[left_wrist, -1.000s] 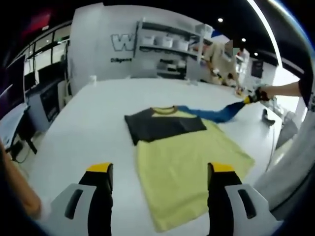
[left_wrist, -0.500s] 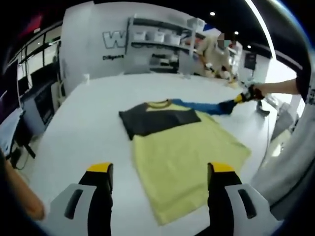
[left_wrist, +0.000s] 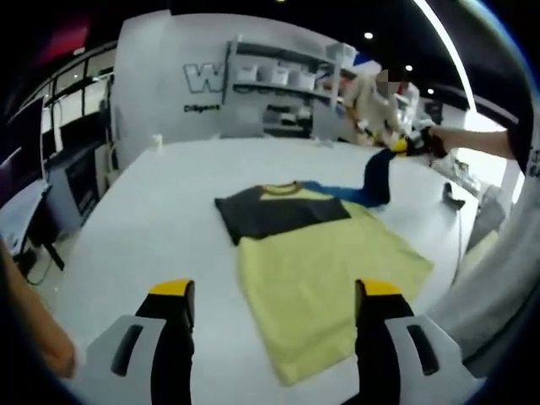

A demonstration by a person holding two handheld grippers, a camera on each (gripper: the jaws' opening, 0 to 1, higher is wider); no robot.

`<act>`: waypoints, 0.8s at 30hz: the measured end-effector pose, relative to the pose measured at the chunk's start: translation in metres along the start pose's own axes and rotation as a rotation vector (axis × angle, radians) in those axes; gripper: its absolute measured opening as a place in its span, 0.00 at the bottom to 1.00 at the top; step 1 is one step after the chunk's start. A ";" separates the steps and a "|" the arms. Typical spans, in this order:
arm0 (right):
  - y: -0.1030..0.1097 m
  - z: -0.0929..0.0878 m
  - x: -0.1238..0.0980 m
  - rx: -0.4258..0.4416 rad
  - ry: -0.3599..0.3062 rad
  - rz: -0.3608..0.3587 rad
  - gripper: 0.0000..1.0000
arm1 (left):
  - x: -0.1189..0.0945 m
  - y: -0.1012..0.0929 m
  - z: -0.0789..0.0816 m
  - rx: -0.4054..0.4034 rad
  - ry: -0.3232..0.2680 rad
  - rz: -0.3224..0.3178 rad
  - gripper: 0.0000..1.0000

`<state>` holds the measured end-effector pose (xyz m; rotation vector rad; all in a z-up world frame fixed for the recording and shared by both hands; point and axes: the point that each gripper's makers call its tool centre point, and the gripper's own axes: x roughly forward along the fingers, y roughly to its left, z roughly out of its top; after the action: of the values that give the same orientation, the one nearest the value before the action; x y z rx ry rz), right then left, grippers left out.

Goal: Fold the garment on the visible template until the final outline fits inside the template.

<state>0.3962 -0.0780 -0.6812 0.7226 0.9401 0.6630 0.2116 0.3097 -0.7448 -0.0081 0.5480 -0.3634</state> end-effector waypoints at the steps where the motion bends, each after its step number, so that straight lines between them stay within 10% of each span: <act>1: 0.016 0.003 0.012 -0.014 0.011 0.026 0.00 | -0.002 0.004 -0.002 -0.004 -0.004 0.000 0.73; 15: 0.092 0.019 0.091 -0.090 0.050 0.145 0.00 | -0.017 0.021 -0.002 -0.013 -0.048 0.078 0.80; 24: 0.124 0.000 0.154 -0.140 0.127 0.189 0.00 | -0.014 0.022 -0.001 -0.002 -0.043 0.062 0.80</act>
<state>0.4398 0.1134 -0.6569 0.6546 0.9380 0.9408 0.2071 0.3355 -0.7410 -0.0005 0.5051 -0.3017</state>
